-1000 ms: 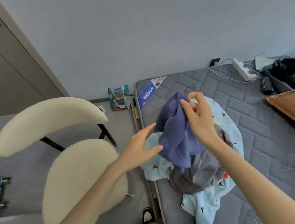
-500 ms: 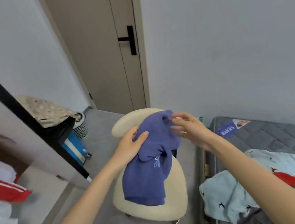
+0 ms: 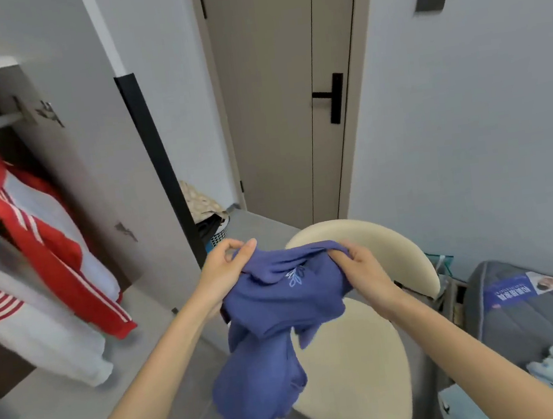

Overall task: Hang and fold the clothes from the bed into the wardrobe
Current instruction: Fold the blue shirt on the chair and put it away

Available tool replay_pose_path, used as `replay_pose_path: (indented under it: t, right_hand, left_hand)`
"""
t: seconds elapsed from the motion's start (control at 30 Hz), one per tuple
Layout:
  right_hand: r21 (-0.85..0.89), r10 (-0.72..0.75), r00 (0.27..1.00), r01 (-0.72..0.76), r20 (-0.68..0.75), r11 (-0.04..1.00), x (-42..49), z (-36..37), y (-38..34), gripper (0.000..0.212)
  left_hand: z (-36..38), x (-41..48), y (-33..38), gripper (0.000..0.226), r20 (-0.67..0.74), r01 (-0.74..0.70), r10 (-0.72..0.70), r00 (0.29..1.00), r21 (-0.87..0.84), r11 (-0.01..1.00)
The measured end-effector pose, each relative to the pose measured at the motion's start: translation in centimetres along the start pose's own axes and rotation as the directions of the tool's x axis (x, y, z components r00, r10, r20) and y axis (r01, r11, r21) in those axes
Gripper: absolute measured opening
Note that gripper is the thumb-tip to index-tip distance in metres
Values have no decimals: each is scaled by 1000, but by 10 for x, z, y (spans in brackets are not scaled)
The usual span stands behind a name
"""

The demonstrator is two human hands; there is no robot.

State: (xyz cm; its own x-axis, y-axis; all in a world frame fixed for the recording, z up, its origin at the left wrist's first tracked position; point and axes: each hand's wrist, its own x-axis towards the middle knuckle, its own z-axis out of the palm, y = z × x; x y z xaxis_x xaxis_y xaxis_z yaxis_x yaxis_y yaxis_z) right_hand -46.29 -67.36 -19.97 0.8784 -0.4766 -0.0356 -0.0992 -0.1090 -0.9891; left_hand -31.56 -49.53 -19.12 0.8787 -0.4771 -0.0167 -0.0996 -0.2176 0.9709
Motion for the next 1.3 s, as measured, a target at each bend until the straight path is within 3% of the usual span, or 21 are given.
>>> replay_pose_path:
  t: [0.1, 0.17, 0.23, 0.3, 0.4, 0.53, 0.6, 0.67, 0.73, 0.8, 0.87, 0.93, 1.0, 1.13, 1.2, 1.3]
  right_hand:
    - [-74, -53, 994, 46, -95, 996, 6, 1, -10, 25]
    - [-120, -33, 989, 16, -144, 993, 11, -1, -14, 26]
    - [-188, -14, 986, -18, -164, 982, 15, -5, -19, 25]
    - [-236, -14, 982, -31, -187, 971, 17, -8, -24, 30]
    - [-237, 32, 985, -72, -169, 969, 13, -7, -31, 38]
    - [-232, 90, 994, -103, -67, 967, 4, 1, -46, 46]
    - [-203, 139, 990, -140, -18, 969, 0, 4, -55, 52]
    - [-252, 190, 979, -167, 71, 953, -3, 6, -64, 47]
    - [-354, 187, 969, -119, 163, 928, -6, 10, -71, 41]
    - [-398, 160, 963, -64, 215, 915, -4, 12, -73, 40]
    - [-367, 162, 962, -73, 220, 927, 0, 11, -74, 39]
    - [-280, 190, 964, -132, 188, 951, 7, 2, -71, 41]
    - [-187, 233, 955, -199, 185, 962, 12, -12, -62, 40]
    - [-1, 222, 896, -240, 383, 971, 13, -29, -35, 39]
    - [5, 241, 861, -272, 448, 962, 10, -27, -24, 26]
    - [-40, 247, 874, -254, 418, 966, 13, -29, -17, 37]
  left_hand:
    - [-34, -2, -15, 23, 68, 18, -28, 997, 148, 989]
    - [-53, -4, -23, 20, 185, -69, 16, 983, 284, 956]
    - [-69, -7, -30, 28, 323, -187, 34, 946, 454, 871]
    - [-79, -11, -38, 39, 404, -282, -7, 915, 649, 706]
    - [-82, -17, -53, 44, 377, -304, -76, 923, 837, 454]
    - [-68, -22, -65, 15, 289, -250, -69, 955, 906, 341]
    - [-58, -22, -69, 42, 266, -235, -61, 962, 921, 311]
    - [-41, -25, -65, 94, 345, -302, -13, 939, 840, 451]
    - [-15, -31, -50, 119, 432, -397, 129, 893, 617, 679]
    - [12, -35, -36, 112, 469, -378, 210, 858, 297, 877]
    - [32, -36, -25, 63, 407, -241, 197, 892, 60, 969]
    - [39, -35, -17, 23, 271, -155, 146, 951, 9, 988]
    - [37, -34, -11, 10, 199, -88, 95, 975, -44, 995]
    - [29, -32, 3, 11, 216, 132, -66, 974, -306, 943]
    - [27, -28, 8, 10, 202, 196, -120, 972, -414, 889]
    - [21, -19, 11, 9, 85, 228, -215, 973, -510, 830]
